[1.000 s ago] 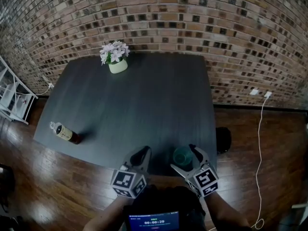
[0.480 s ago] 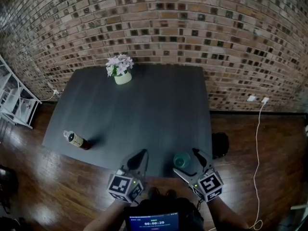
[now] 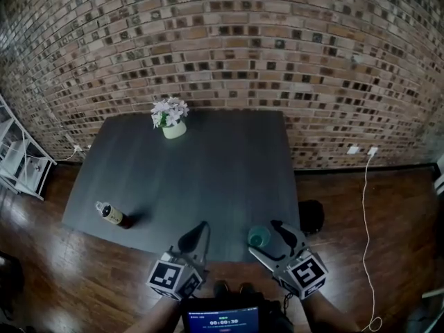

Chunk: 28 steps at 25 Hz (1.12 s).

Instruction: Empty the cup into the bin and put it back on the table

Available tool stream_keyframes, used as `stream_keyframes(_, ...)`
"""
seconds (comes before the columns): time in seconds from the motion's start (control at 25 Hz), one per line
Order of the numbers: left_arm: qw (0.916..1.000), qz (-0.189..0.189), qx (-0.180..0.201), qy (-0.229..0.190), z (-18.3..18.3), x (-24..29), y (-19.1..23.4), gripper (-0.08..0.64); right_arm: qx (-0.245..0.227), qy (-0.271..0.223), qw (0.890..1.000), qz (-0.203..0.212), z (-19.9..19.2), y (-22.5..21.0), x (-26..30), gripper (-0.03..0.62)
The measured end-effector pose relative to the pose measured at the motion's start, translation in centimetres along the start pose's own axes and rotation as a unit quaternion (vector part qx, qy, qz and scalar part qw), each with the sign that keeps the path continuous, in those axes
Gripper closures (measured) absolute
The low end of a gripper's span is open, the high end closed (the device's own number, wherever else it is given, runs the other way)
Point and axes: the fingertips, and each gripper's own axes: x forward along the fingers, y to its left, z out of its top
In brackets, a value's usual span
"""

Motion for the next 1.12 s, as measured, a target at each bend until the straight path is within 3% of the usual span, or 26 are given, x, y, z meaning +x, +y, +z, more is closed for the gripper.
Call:
stream_keyframes(0.08,1.0,-0.004,-0.008,-0.003,0.2,-0.2,0.0,0.56,0.002,-0.006,1.0,0.0,0.7,0.3,-0.6,0.29)
stream_keyframes(0.16,0.9999,-0.007,-0.011,0.0,0.0,-0.4,0.0,0.56,0.005,-0.008,1.0,-0.001,1.2,0.6,-1.1,0.311)
stream_keyframes(0.52,0.9997,-0.02,-0.01,0.01,-0.8,-1.8,-0.9,0.56,-0.021,-0.016,0.999,-0.02,3.0,1.7,-2.5,0.555)
stream_keyframes(0.84,0.9994,-0.03,-0.009,-0.01,1.4,-2.1,-1.4,0.56,-0.006,-0.019,1.0,-0.009,2.8,2.3,-2.7,0.589)
stream_keyframes(1.12,0.9994,-0.027,-0.01,-0.022,2.2,-2.5,-0.8,0.56,0.007,-0.026,0.999,-0.028,3.6,1.5,-3.0,0.592)
